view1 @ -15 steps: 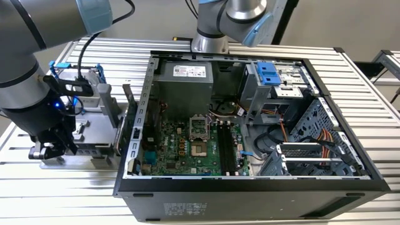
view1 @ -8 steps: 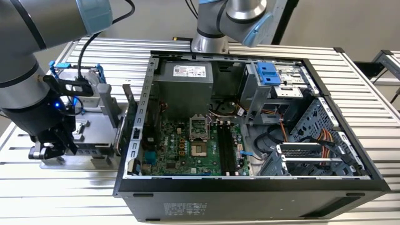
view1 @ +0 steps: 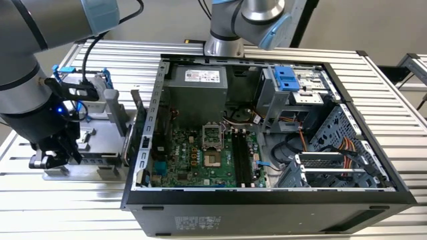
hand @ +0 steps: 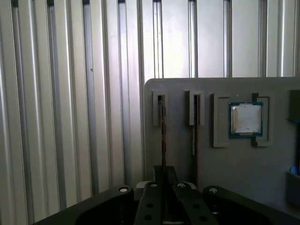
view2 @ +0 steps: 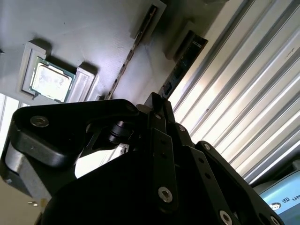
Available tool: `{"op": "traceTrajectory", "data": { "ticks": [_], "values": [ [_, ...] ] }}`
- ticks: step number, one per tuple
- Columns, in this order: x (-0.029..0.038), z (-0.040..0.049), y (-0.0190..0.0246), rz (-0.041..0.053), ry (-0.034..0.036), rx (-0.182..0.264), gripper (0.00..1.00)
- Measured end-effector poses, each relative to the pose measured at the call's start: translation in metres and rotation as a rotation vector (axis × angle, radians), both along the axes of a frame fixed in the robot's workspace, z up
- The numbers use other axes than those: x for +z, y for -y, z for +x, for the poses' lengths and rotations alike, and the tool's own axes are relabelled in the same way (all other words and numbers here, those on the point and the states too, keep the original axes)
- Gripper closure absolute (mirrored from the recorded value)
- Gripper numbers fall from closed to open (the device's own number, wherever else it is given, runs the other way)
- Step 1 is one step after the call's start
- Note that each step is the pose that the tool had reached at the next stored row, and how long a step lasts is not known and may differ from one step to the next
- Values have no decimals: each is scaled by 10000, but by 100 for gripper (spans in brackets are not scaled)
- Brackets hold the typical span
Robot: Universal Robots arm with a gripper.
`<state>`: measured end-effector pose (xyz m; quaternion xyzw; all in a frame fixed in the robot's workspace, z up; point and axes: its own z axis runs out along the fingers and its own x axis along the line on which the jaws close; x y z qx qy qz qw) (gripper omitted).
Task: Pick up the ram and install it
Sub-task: 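Pick up the ram and move it above insertion slot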
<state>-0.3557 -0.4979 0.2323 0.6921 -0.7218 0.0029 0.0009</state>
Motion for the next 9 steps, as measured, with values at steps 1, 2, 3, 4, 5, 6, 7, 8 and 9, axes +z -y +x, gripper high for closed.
{"op": "traceTrajectory", "data": {
  "ticks": [1, 2, 3, 4, 5, 6, 7, 8, 9],
  "values": [
    [18, 0, 0, 0, -1, 0, 100],
    [36, 0, 0, 0, 0, 0, 100],
    [55, 0, 0, -1, -1, 0, 100],
    [74, -1, -1, -1, 0, -2, 100],
    [93, -1, -2, 0, 0, -2, 100],
    [110, -1, -2, 0, 0, -2, 100],
    [127, -1, -2, 0, 1, -2, 100],
    [145, -1, -2, 0, 0, -2, 100],
    [163, -1, -2, 0, -1, -2, 100]
  ]
}}
